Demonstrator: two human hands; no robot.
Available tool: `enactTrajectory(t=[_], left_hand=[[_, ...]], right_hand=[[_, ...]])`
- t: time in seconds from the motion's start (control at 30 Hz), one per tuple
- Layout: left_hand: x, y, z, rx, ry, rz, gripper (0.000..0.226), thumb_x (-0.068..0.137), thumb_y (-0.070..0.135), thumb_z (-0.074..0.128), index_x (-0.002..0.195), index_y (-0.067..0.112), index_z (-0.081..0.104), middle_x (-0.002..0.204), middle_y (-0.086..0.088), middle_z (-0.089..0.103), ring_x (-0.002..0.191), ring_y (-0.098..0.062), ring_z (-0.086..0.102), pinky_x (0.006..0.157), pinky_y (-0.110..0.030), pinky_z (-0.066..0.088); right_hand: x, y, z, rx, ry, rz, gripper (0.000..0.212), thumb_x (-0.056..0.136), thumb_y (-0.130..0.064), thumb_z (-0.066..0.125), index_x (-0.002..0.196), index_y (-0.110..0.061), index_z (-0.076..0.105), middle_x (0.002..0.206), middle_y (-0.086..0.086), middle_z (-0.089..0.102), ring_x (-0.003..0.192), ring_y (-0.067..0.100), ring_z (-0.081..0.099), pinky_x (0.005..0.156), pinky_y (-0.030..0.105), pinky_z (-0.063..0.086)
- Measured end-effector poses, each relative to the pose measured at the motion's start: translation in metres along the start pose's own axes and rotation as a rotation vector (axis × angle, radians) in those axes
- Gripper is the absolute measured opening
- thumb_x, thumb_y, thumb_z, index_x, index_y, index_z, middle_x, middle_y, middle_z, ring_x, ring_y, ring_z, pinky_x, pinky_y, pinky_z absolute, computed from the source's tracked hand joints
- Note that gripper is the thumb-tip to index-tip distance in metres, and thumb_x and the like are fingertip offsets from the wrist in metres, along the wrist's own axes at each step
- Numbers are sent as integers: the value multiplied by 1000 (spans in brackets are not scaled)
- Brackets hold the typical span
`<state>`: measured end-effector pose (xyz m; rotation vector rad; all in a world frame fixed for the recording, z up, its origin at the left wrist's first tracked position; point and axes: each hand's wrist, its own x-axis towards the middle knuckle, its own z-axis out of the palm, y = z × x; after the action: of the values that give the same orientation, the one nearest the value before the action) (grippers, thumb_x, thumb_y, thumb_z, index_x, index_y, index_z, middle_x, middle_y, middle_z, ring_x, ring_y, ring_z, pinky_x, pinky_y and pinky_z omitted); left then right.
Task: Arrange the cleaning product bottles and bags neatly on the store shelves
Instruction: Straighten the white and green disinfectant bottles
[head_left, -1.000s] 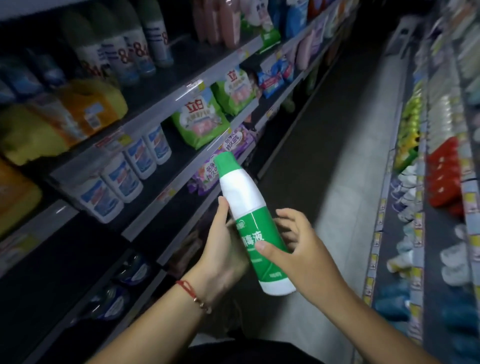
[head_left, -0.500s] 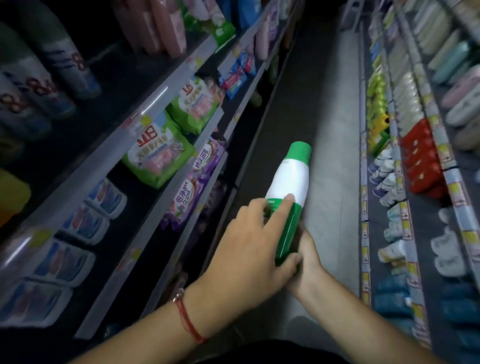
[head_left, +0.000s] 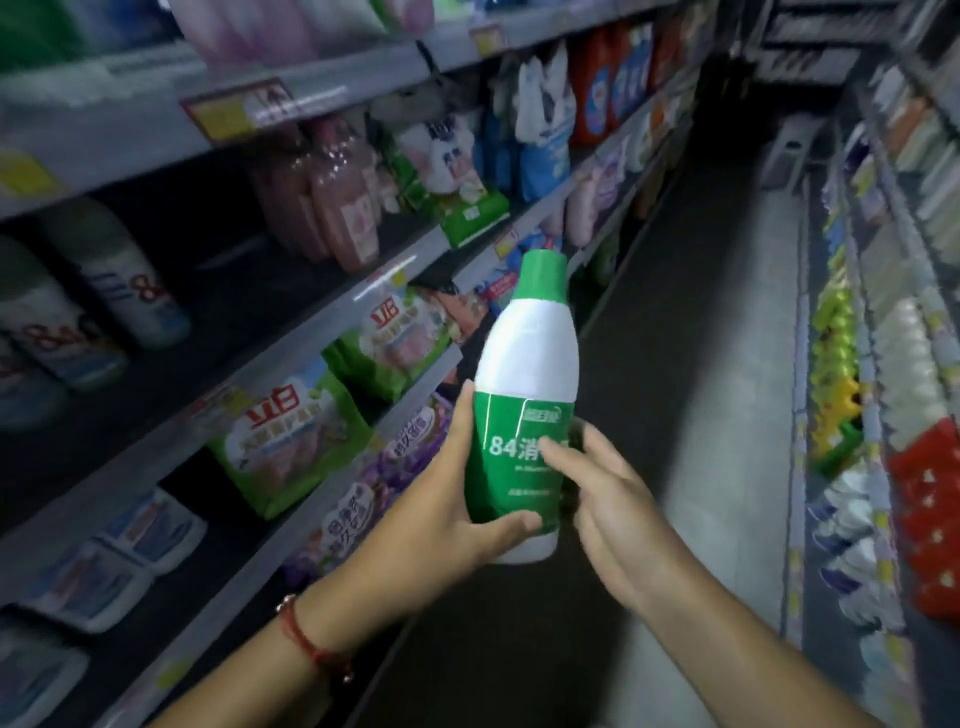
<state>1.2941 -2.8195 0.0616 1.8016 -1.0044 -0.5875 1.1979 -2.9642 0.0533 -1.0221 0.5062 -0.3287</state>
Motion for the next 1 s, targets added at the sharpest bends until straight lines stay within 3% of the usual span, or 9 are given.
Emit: enactTrajectory(t=[0.13, 0.27, 0.4, 0.47, 0.53, 0.73, 0.8, 0.9, 1.0], left_hand=[[51, 27, -12, -133, 174, 100, 103, 87, 4, 76, 158, 41, 10, 145, 15, 56, 130, -6, 56, 99, -25, 52], [78, 54, -38, -130, 351, 130, 101, 86, 5, 77, 156, 46, 17, 140, 1, 62, 125, -21, 63, 99, -46, 54], [88, 83, -74, -33, 538, 140, 107, 84, 9, 80, 152, 57, 11, 126, 17, 68, 114, -12, 69, 90, -33, 59], [91, 97, -93, 59, 630, 142, 114, 80, 20, 84, 153, 58, 6, 126, 21, 67, 114, -7, 68, 92, -35, 58], [93, 107, -111, 166, 692, 134, 117, 75, 31, 86, 150, 61, 2, 125, 29, 65, 113, 2, 65, 91, -26, 57], [97, 130, -178, 411, 878, 144, 117, 76, 20, 88, 154, 51, 6, 111, 36, 65, 102, 14, 63, 77, -9, 53], [101, 133, -206, 426, 920, 170, 111, 77, 13, 87, 153, 48, 14, 110, 40, 65, 101, 13, 64, 76, -11, 54], [112, 140, -246, 481, 993, 226, 110, 75, 7, 87, 156, 40, 20, 122, 26, 66, 104, 2, 68, 83, -27, 60], [124, 138, -281, 501, 1093, 226, 101, 79, 12, 85, 153, 42, 24, 114, 23, 68, 100, 4, 67, 78, -26, 61]], right_hand=[[44, -66, -3, -370, -179, -149, 36, 94, -13, 68, 124, -32, 64, 114, -2, 75, 101, 14, 74, 87, 35, 58], [84, -119, 23, -530, -348, -239, 29, 93, -18, 69, 116, -35, 66, 107, -9, 76, 98, 9, 74, 91, 39, 59], [114, -157, 65, -575, -492, -301, 29, 90, -28, 71, 114, -44, 63, 106, -14, 76, 98, 7, 73, 93, 39, 59], [125, -173, 89, -589, -570, -333, 35, 87, -36, 72, 118, -48, 60, 110, -15, 74, 103, 9, 71, 95, 41, 57], [134, -185, 109, -575, -600, -365, 36, 90, -33, 71, 122, -44, 61, 108, -14, 75, 101, 9, 72, 93, 40, 58], [166, -215, 185, -566, -729, -478, 31, 90, -28, 70, 119, -40, 66, 107, -12, 76, 100, 11, 72, 92, 38, 58], [179, -221, 216, -538, -747, -517, 31, 89, -23, 70, 118, -34, 68, 106, -7, 77, 100, 15, 73, 93, 42, 58], [197, -235, 263, -520, -749, -569, 25, 85, -24, 73, 110, -28, 71, 104, -5, 77, 97, 16, 74, 94, 42, 58], [217, -241, 303, -544, -759, -598, 28, 83, -27, 74, 111, -27, 71, 103, -5, 76, 96, 17, 73, 92, 42, 59]])
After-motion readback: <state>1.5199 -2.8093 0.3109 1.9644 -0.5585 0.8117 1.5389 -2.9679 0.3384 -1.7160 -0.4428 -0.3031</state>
